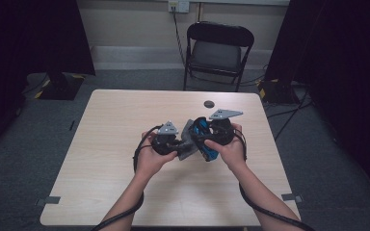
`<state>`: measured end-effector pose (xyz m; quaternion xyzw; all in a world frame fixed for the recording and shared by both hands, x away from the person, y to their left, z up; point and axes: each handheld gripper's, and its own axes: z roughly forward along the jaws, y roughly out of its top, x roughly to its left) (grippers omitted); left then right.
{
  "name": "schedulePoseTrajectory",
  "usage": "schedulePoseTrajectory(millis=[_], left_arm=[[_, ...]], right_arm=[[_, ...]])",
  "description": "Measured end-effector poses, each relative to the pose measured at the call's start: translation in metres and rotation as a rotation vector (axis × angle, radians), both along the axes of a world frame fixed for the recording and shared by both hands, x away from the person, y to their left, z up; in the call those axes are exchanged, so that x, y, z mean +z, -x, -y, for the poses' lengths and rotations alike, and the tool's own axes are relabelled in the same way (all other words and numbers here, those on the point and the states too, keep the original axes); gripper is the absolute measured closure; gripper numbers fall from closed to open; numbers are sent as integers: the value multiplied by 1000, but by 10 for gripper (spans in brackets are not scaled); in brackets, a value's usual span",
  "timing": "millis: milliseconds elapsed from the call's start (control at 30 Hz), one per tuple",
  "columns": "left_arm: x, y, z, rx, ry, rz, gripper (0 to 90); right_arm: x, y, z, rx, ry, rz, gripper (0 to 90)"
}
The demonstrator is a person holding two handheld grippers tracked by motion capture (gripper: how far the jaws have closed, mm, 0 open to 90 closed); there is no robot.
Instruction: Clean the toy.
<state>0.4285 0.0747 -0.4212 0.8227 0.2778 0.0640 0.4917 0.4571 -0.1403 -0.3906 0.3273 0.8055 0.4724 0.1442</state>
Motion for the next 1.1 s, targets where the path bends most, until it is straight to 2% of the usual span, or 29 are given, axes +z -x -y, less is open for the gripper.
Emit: schedulePoseTrajectory(millis=[200,533,1100], left_arm=[[-3,1,5,-5,4,-3,753],[-6,3,6,-11,8,-3,753],[-13,7,13,-32,6,-6,753]], right_arm=[[7,-4,-3,-8,15,9,254],[11,-8,-6,-11,-7,0,254],[21,-13,-10,-21,-18,8,254]])
